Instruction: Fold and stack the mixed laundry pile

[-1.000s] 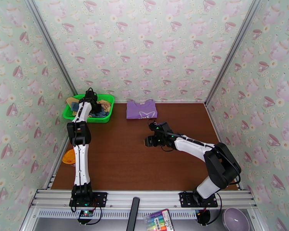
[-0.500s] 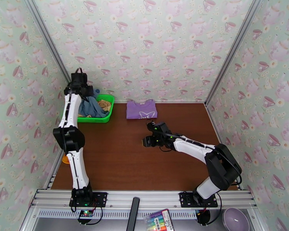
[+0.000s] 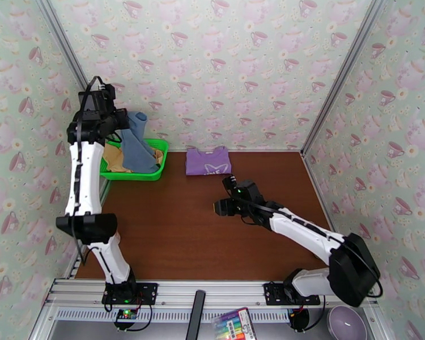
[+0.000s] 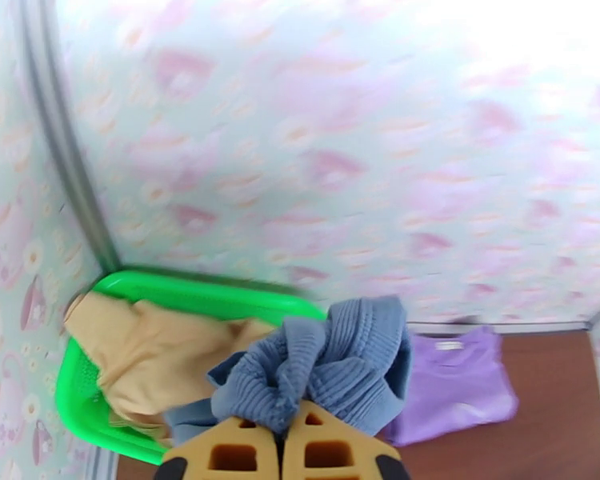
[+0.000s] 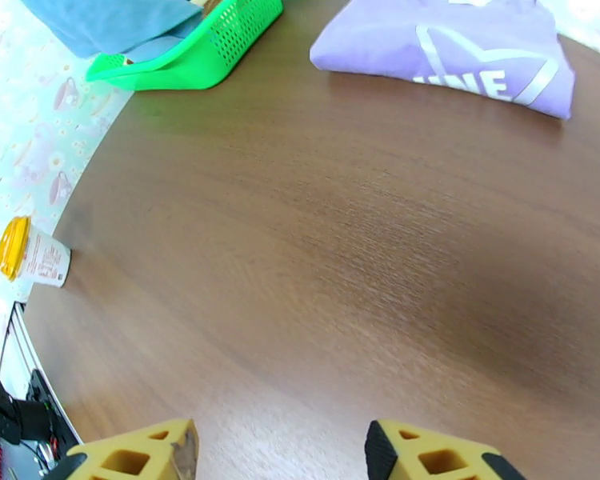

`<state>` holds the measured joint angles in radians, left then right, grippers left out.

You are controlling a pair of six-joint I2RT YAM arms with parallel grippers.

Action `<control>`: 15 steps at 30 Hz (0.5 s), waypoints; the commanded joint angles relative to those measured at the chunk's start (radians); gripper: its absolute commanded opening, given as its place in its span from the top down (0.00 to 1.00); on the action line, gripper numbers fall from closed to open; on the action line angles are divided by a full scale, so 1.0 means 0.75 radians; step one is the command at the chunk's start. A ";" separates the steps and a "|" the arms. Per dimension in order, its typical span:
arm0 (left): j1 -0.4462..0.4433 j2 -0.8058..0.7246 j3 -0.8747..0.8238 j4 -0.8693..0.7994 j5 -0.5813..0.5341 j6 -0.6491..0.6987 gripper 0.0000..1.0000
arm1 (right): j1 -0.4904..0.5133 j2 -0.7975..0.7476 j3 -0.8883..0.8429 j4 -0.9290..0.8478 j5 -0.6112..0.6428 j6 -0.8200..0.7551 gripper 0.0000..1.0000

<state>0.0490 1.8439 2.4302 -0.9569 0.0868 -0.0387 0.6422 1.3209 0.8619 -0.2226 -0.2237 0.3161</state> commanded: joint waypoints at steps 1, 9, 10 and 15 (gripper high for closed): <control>-0.053 -0.134 -0.006 -0.061 0.129 -0.016 1.00 | 0.009 -0.122 -0.030 -0.061 0.022 -0.120 0.36; -0.179 -0.267 -0.086 -0.268 0.405 -0.019 1.00 | 0.008 -0.304 0.067 -0.097 -0.008 -0.688 0.30; -0.206 -0.279 -0.115 -0.287 0.426 -0.016 1.00 | 0.007 -0.307 0.084 -0.090 -0.011 -0.760 0.29; -0.387 -0.349 -0.357 -0.278 0.444 0.022 1.00 | 0.005 -0.279 0.172 -0.080 -0.143 -1.057 0.26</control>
<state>-0.1867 1.6016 2.2333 -1.1400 0.3668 -0.0437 0.6422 1.1034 0.9401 -0.2787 -0.2554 -0.2745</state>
